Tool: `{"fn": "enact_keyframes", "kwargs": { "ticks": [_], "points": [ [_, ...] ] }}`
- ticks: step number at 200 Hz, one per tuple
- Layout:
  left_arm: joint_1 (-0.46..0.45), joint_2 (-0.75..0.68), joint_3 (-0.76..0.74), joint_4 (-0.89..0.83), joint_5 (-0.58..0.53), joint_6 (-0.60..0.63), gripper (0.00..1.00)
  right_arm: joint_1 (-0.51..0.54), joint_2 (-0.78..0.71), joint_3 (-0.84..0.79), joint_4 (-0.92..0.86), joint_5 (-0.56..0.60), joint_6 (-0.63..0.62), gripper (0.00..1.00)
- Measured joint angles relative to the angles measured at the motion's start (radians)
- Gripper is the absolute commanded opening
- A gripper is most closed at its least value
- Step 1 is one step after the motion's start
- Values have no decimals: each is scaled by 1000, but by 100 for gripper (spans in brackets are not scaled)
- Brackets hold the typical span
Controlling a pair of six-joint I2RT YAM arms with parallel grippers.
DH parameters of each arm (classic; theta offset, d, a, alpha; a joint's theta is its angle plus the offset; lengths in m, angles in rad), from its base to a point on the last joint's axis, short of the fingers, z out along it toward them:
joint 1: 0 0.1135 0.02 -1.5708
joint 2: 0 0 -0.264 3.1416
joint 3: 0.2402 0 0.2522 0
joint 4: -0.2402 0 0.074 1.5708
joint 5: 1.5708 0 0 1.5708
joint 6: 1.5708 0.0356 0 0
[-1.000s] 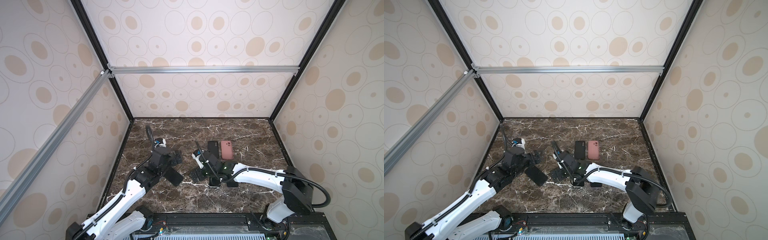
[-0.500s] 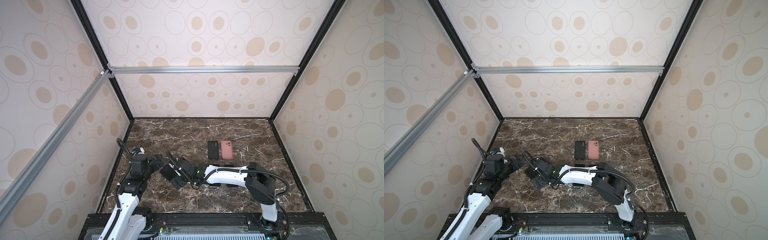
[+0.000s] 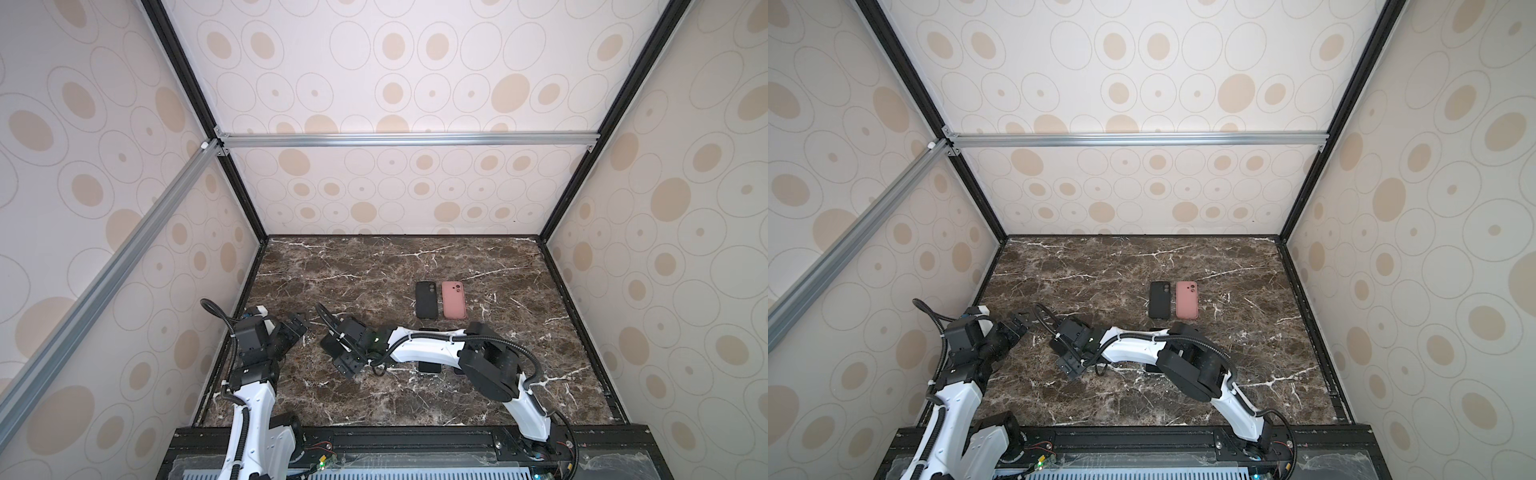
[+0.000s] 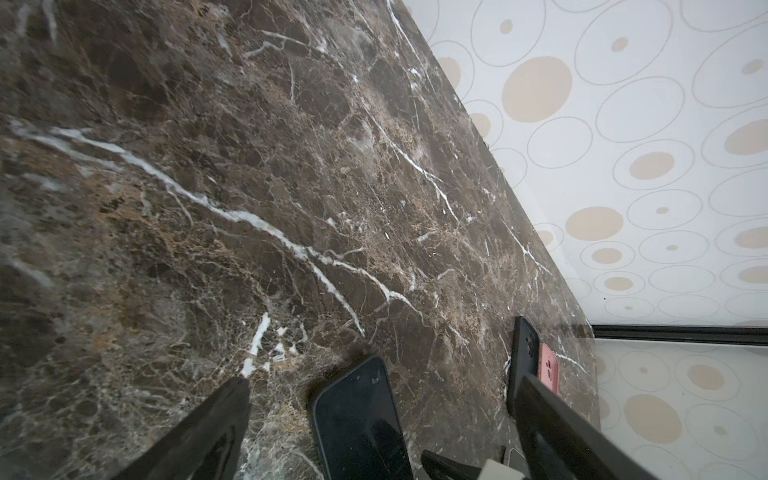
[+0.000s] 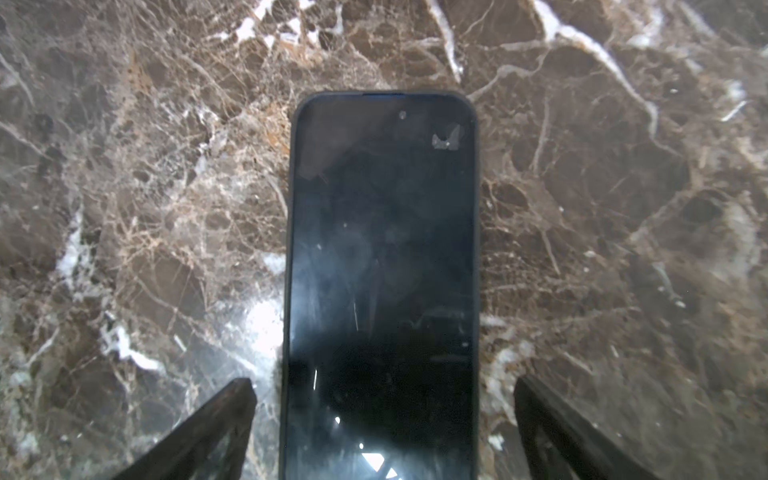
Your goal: Take the phone out of the phone case
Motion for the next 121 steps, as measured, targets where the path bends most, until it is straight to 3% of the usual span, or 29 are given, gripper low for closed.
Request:
{"fn": "enact_keyframes", "kwargs": {
  "ticks": [121],
  "points": [
    [16,34,-33,34,85,5,99,-1,33,34,-49,4,8,80]
  ]
}}
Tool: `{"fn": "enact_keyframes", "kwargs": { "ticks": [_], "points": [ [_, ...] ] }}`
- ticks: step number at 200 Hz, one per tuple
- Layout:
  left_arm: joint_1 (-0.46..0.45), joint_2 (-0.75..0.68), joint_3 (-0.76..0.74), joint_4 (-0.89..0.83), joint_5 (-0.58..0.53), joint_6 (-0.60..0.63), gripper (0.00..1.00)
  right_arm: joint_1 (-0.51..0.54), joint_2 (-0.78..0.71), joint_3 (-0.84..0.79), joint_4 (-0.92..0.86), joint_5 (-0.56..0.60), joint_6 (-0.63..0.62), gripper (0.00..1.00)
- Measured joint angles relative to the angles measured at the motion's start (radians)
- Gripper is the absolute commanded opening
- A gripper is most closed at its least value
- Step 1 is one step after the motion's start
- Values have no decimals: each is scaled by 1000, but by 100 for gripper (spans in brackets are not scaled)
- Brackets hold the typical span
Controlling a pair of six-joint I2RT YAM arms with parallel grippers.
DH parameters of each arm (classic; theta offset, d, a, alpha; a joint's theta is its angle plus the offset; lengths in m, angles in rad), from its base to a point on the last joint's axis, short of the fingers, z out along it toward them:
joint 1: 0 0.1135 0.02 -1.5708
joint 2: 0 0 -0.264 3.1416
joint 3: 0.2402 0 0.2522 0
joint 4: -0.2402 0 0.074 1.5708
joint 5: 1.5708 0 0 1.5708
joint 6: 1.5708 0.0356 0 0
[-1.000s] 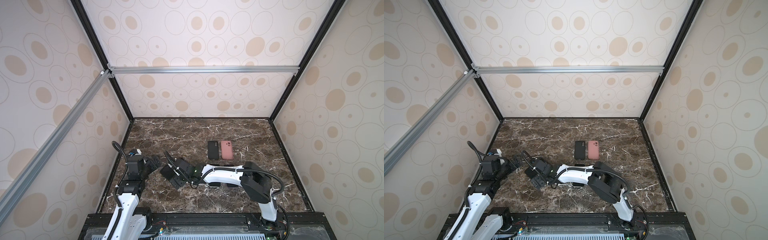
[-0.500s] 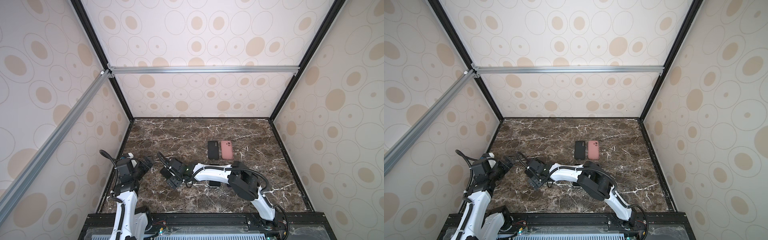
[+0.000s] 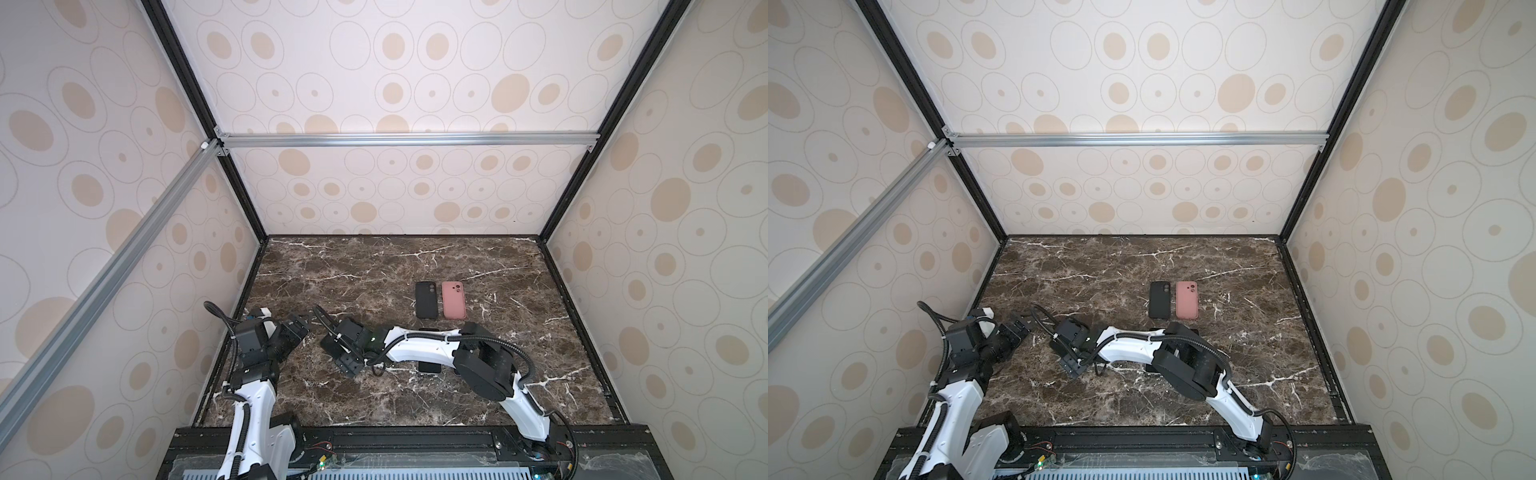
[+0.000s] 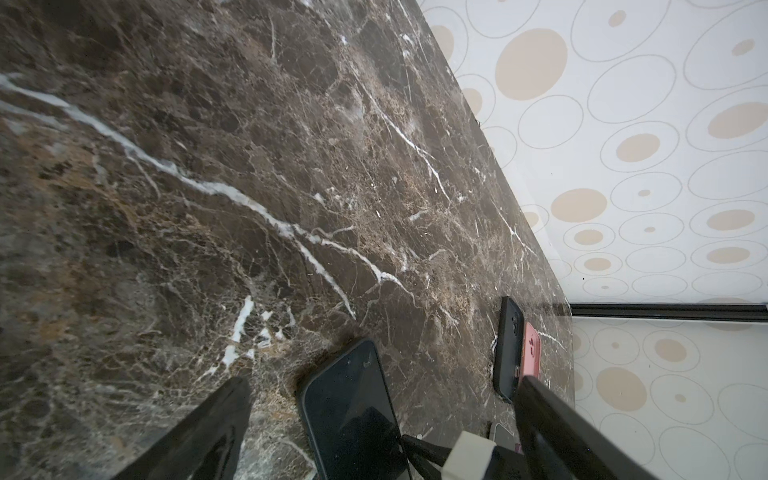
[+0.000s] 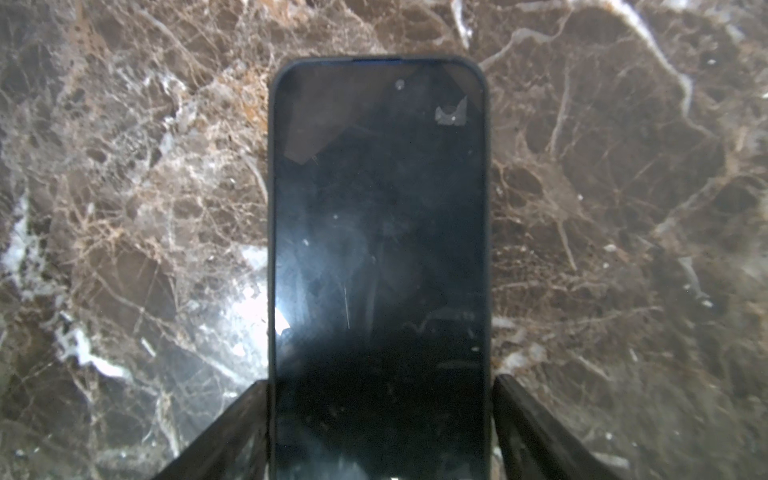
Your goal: Take the phone out of the phone case
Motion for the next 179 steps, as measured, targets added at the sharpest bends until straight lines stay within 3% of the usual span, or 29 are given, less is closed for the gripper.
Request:
{"fn": "enact_keyframes", "kwargs": {
  "ticks": [63,138,179],
  "points": [
    [-35,18,-17,6,7,11,99,-8,-77,-126,52,2,97,72],
    [-351,77,-80,127,-32,-85,96,-116,-361,-557,281,-115,411,68],
    [-491,92,-125,235,-39,-164,92,-145,-407,-651,406,-134,540,67]
  ]
}}
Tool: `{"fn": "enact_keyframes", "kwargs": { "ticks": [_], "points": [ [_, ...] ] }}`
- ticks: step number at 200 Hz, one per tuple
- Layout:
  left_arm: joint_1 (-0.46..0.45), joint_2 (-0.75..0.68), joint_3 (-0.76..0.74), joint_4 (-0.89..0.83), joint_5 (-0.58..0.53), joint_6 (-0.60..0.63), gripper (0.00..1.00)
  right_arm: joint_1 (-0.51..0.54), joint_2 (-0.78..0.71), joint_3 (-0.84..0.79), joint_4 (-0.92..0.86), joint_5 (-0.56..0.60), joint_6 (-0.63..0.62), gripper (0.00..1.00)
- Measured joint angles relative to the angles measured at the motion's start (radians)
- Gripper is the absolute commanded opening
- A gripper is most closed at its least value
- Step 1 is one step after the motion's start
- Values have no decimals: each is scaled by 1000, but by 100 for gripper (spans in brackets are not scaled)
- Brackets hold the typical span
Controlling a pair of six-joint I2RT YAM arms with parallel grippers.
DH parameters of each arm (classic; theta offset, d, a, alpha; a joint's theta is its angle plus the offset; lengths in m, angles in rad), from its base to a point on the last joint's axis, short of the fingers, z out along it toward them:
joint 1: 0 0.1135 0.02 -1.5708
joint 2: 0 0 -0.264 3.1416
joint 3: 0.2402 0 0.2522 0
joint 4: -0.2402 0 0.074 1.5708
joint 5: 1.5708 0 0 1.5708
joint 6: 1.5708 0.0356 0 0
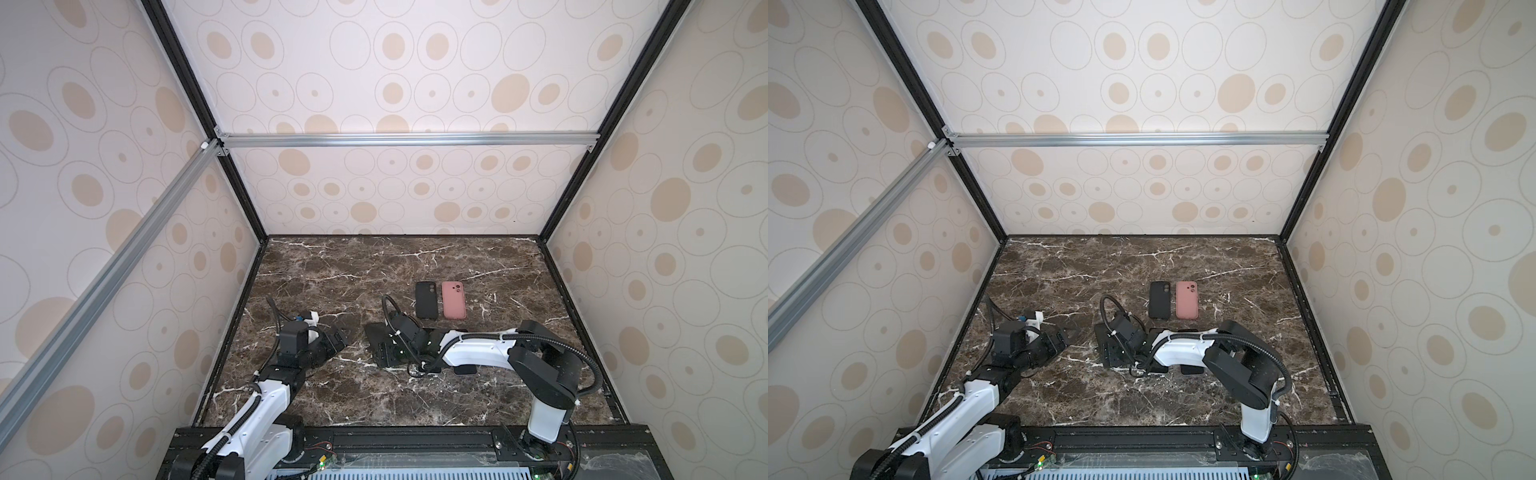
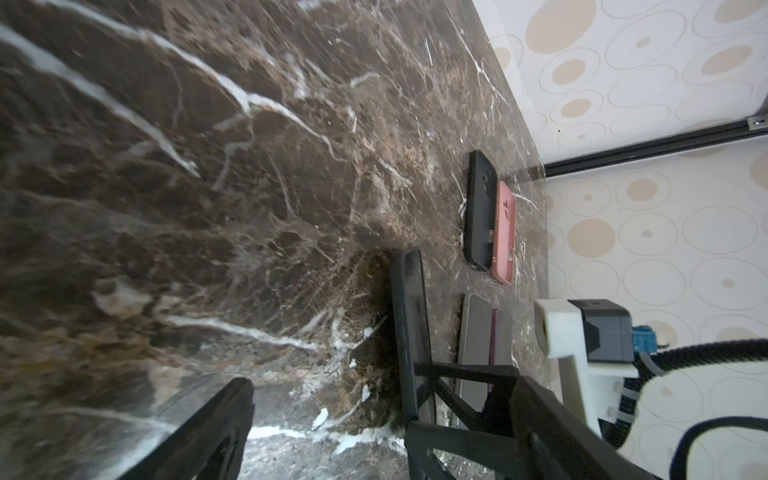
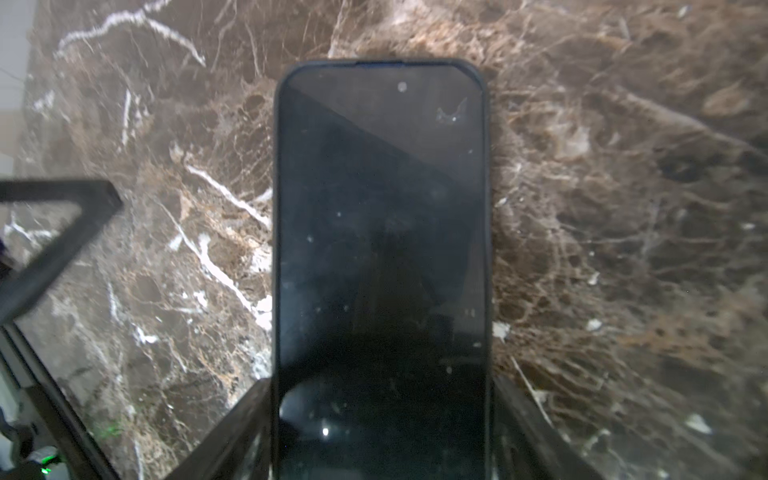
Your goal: Take the phone out of the phone case
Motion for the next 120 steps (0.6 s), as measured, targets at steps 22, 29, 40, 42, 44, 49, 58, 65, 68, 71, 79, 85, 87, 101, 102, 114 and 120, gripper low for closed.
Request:
{"fn": "enact_keyframes", "kwargs": {
  "ticks": [22,29,40,42,44,49,58,65,68,71,79,85,87,101,102,114,120],
  "points": [
    [-58,31,-14,62,-13,-42,86,0,0,-18,52,-14,43,67],
    [-75,46,-15,78,-18,-56,83,0,0,-25,70,-20,55,67],
    [-104,74,-16,113,-31,-75,80,0,0,-34,96,-25,72,67],
    [-108,79,-16,119,-35,-81,80,0,0,-36,100,-26,74,67],
    [-113,83,-16,126,-37,-82,79,0,-1,-38,105,-27,77,67],
    [-125,97,-16,141,-45,-90,78,0,-2,-41,112,-29,82,67],
    [-146,122,-16,170,-56,-102,76,0,-2,-48,126,-32,90,67],
    [-161,145,-15,190,-66,-112,74,0,-3,-52,135,-34,95,67],
    [-166,155,-15,198,-71,-115,73,0,-3,-53,138,-36,97,67],
    [-172,164,-15,203,-74,-116,72,0,-3,-55,142,-38,98,67],
    [-185,193,-15,223,-83,-126,70,0,-4,-60,152,-40,102,66],
    [-194,215,-15,236,-91,-132,68,0,-5,-63,158,-42,105,66],
    [-196,223,-14,240,-93,-135,68,0,-5,-64,160,-43,106,66],
    [-211,270,-11,264,-105,-145,62,0,-7,-71,171,-44,110,66],
    [-212,272,-10,265,-105,-145,61,0,-7,-71,171,-44,111,66],
    [-226,311,-2,286,-113,-154,57,0,-7,-72,173,-44,112,66],
    [-234,328,3,296,-116,-159,54,0,-7,-72,174,-45,113,66]
  ]
}}
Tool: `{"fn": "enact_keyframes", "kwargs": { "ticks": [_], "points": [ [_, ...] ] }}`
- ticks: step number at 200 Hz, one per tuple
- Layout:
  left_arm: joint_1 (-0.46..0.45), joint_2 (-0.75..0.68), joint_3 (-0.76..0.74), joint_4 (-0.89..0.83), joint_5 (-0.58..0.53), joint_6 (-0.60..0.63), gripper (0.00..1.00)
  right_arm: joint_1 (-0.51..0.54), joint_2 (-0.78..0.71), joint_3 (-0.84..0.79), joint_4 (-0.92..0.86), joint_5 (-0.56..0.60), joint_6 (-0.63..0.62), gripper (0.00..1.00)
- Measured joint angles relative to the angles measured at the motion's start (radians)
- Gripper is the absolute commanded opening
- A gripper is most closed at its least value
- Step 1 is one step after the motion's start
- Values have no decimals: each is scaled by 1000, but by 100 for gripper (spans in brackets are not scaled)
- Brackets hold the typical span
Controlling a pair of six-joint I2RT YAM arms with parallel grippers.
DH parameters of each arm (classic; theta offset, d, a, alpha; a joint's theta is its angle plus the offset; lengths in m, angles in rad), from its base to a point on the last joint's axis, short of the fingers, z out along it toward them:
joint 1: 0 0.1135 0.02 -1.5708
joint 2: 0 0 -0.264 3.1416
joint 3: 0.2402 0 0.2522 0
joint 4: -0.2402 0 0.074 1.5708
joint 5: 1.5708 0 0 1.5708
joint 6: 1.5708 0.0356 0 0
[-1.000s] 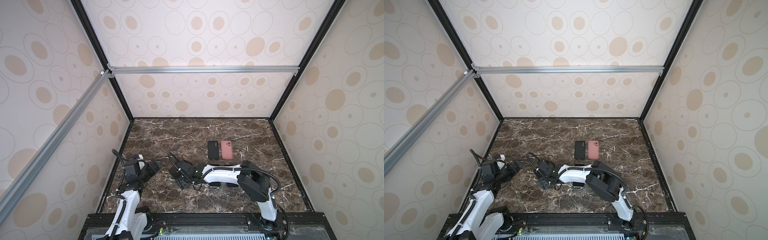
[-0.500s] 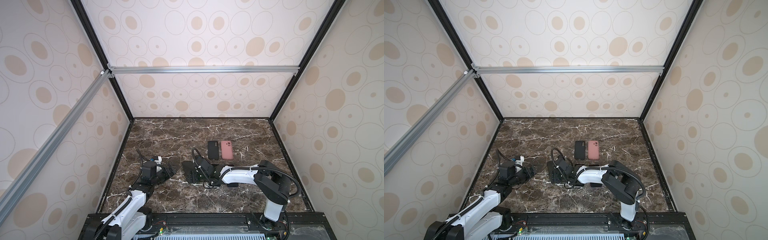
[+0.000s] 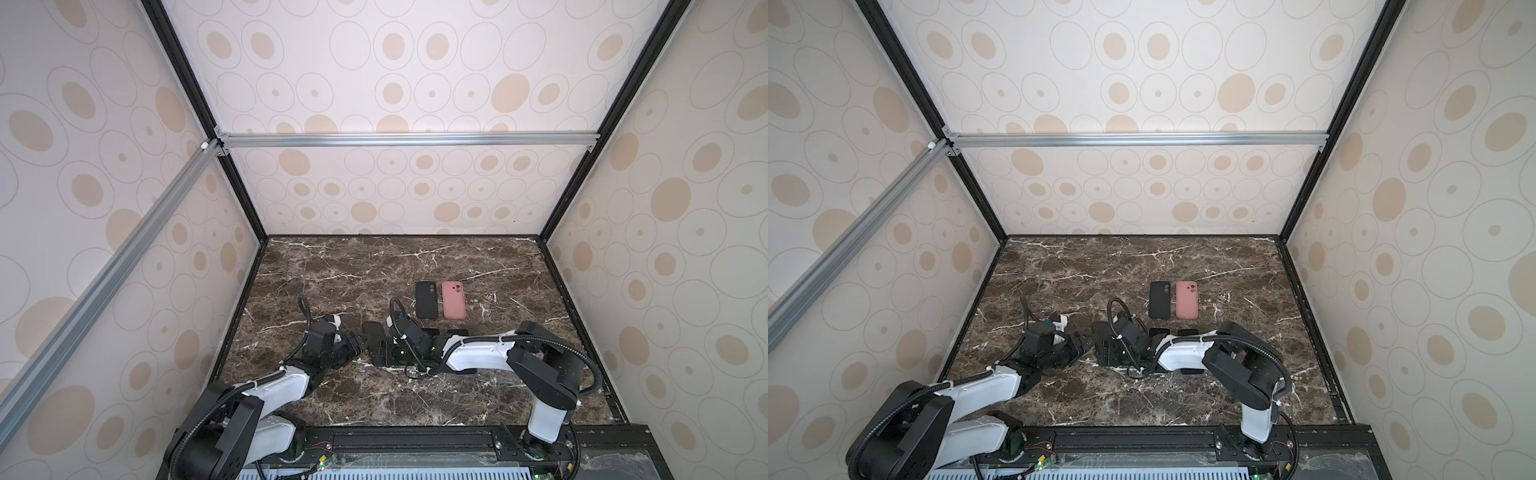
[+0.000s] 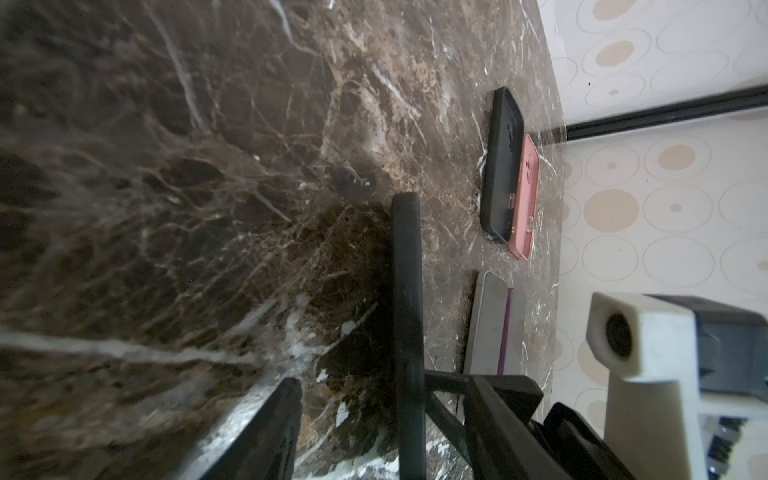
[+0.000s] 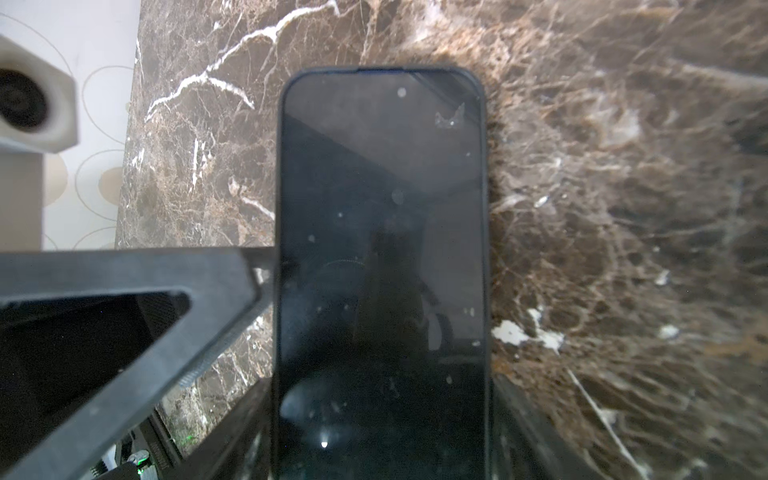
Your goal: Take the phone out of the phone case
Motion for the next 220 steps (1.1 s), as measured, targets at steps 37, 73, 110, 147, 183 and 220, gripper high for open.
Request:
{"fn": "enact_keyframes", "kwargs": {
  "ticks": [37,73,110,147,183,220],
  "points": [
    [-42,79,32,59,-11,-13,39,0,0,0,1,-2,2,66],
    [-74,125,48,106,-23,-32,28,0,0,-2,3,-1,3,66],
    [-82,134,49,110,-46,-38,15,0,-2,-7,11,0,8,68],
    [-85,121,53,81,-51,-33,0,0,-14,-16,15,-5,6,89],
    [-90,36,87,-38,-78,30,0,2,-119,-47,-10,-8,-52,98],
    [-92,-94,207,-196,-116,170,0,2,-356,-90,-9,39,-183,98]
  ]
}}
